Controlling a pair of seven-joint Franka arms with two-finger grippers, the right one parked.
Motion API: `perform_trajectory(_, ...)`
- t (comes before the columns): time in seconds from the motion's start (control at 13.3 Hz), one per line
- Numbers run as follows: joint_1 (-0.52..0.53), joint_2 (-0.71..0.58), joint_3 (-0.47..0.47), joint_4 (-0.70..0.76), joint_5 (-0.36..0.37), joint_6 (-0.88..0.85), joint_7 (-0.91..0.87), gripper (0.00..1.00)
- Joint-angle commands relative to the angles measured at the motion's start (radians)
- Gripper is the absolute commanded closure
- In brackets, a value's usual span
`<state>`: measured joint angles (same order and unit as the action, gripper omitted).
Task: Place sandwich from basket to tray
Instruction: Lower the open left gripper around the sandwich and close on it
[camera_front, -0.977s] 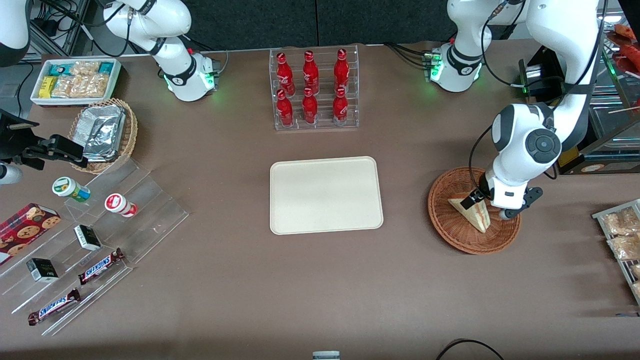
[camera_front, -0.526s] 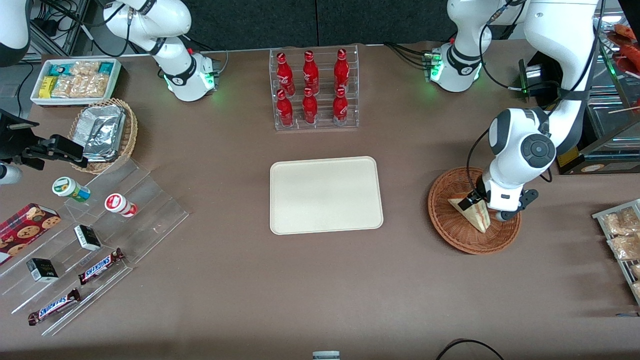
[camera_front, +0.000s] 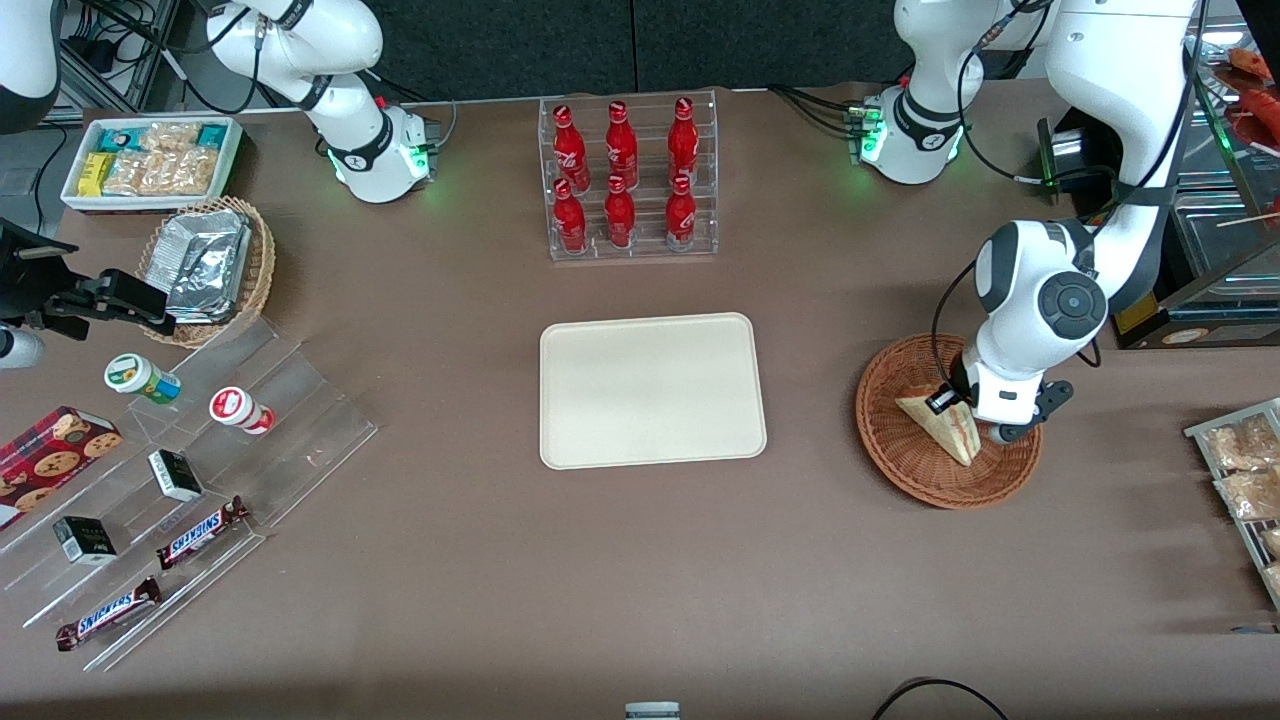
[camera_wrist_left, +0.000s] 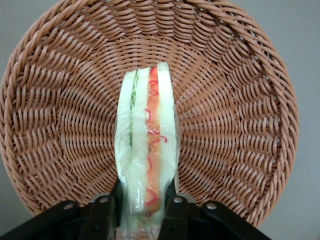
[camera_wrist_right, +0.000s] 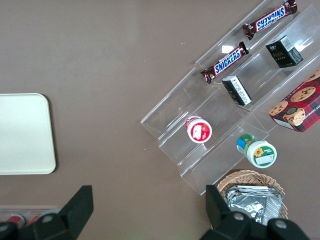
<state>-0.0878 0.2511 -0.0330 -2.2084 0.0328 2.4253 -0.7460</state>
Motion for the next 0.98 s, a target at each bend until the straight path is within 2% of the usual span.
perform_trajectory(0.0, -0.004, 0.000, 0.002, -0.005, 0.004, 0.020, -0.016, 1.00)
perform_trajectory(0.3, -0.004, -0.026, 0.004, 0.024, 0.004, -0.021, -0.003, 1.00)
perform_trajectory(0.9, -0.093, -0.030, 0.001, 0.416, 0.018, -0.536, 0.002, 1.00)
